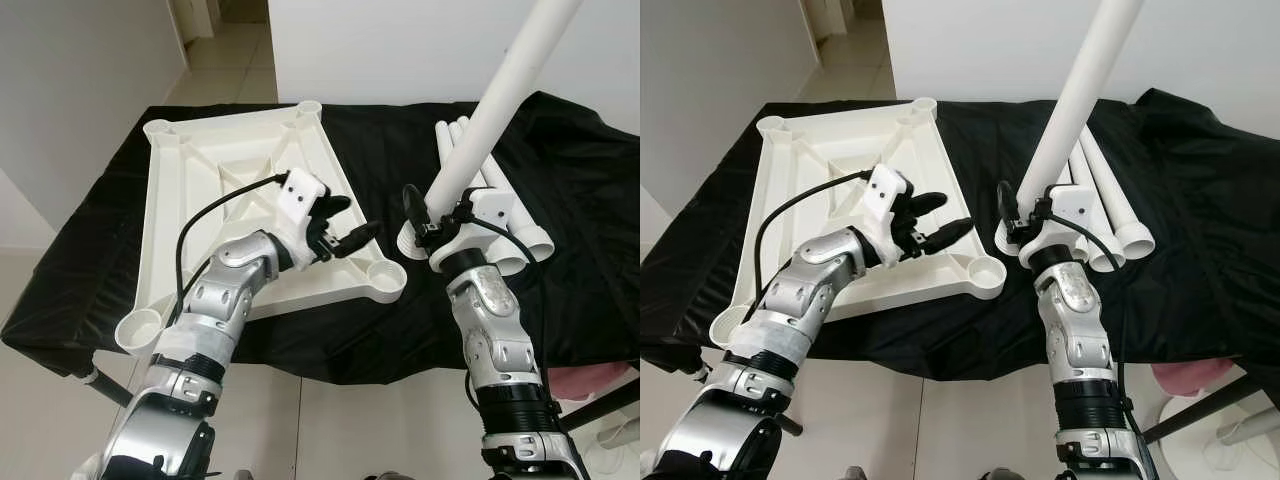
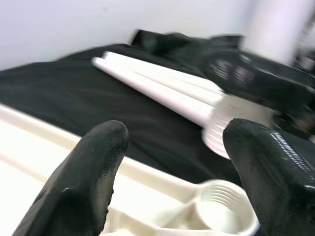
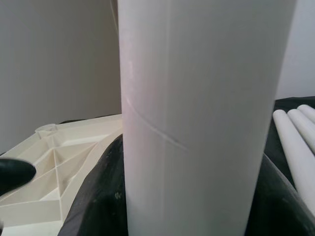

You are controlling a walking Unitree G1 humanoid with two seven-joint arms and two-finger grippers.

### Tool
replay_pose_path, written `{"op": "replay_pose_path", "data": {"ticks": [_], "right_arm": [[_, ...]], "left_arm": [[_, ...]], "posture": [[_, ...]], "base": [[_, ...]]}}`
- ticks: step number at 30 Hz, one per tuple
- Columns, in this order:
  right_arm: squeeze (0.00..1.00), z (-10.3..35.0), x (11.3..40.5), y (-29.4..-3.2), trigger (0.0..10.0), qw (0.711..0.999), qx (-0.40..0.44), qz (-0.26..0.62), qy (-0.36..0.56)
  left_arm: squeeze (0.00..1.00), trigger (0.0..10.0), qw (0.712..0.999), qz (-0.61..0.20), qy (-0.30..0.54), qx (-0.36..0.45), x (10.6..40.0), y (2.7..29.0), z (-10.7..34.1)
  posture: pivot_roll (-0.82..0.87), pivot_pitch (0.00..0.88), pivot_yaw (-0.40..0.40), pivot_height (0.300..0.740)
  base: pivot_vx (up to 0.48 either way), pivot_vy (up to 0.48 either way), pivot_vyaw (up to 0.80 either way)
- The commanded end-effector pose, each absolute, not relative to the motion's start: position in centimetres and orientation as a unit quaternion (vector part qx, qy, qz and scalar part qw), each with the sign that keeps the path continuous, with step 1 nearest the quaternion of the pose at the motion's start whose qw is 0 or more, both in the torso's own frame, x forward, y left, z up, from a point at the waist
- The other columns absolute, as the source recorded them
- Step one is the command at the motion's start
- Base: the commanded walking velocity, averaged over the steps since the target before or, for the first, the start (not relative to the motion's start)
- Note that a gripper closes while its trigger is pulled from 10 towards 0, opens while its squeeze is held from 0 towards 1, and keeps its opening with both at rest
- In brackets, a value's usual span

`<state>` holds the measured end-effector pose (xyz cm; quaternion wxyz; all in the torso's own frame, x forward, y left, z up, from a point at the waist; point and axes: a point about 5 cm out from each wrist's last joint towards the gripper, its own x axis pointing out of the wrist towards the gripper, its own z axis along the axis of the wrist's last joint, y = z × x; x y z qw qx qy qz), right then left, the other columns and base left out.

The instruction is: Building children table

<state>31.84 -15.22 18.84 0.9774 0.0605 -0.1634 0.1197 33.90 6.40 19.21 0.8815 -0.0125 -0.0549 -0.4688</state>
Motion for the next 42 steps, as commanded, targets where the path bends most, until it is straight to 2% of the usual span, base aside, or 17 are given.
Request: {"op": "replay_pose_path", "data": {"ticks": [1, 3, 5, 8, 15, 26, 32, 42], "right_arm": [[0.00, 18.8, 32.0, -14.8, 10.0, 0.976, 0.062, 0.128, -0.164], [0.00, 18.8, 32.0, -14.8, 10.0, 0.976, 0.062, 0.128, -0.164], [0.00, 18.4, 32.0, -14.0, 10.0, 0.976, 0.033, 0.148, -0.157], [0.00, 18.0, 32.1, -13.8, 10.0, 0.976, 0.010, 0.154, -0.151], [0.00, 16.7, 31.9, -13.5, 10.0, 0.974, 0.000, 0.178, -0.137], [0.00, 14.2, 31.8, -13.6, 10.0, 0.978, 0.000, 0.178, -0.109], [0.00, 13.0, 31.2, -14.1, 10.0, 0.980, 0.008, 0.172, -0.096], [0.00, 11.3, 30.1, -13.8, 10.0, 0.975, -0.030, 0.199, -0.095]], "left_arm": [[0.00, 10.0, 0.900, -0.434, -0.040, -0.028, 34.2, 7.2, 18.6], [0.00, 10.0, 0.900, -0.434, -0.040, -0.028, 34.2, 7.2, 18.6], [0.00, 10.0, 0.910, -0.410, -0.053, -0.013, 33.8, 7.9, 18.5], [0.00, 10.0, 0.913, -0.404, -0.058, -0.001, 33.5, 8.1, 18.3], [0.00, 10.0, 0.909, -0.414, -0.045, -0.013, 32.6, 8.4, 17.8], [0.00, 10.0, 0.915, -0.400, -0.049, 0.015, 31.1, 9.1, 17.2], [0.00, 10.0, 0.922, -0.384, -0.050, 0.012, 31.0, 9.4, 17.1], [0.00, 10.0, 0.927, -0.372, -0.045, 0.017, 30.9, 9.8, 17.2]], "posture": [[-0.04, 0.000, 0.019, 0.740], [-0.04, 0.000, 0.019, 0.740], [-0.02, 0.000, -0.022, 0.740], [-0.02, 0.000, -0.022, 0.740], [0.00, 0.000, -0.043, 0.740], [0.06, 0.000, -0.072, 0.740], [0.06, 0.000, -0.075, 0.740], [0.05, 0.009, -0.065, 0.740]], "base": [[0.000, 0.000, 0.00], [0.000, 0.000, 0.00], [0.000, 0.000, 0.00], [0.000, 0.000, 0.00], [0.000, 0.000, 0.00], [0.000, 0.000, 0.00], [0.000, 0.000, 0.00], [0.000, 0.000, 0.00]]}}
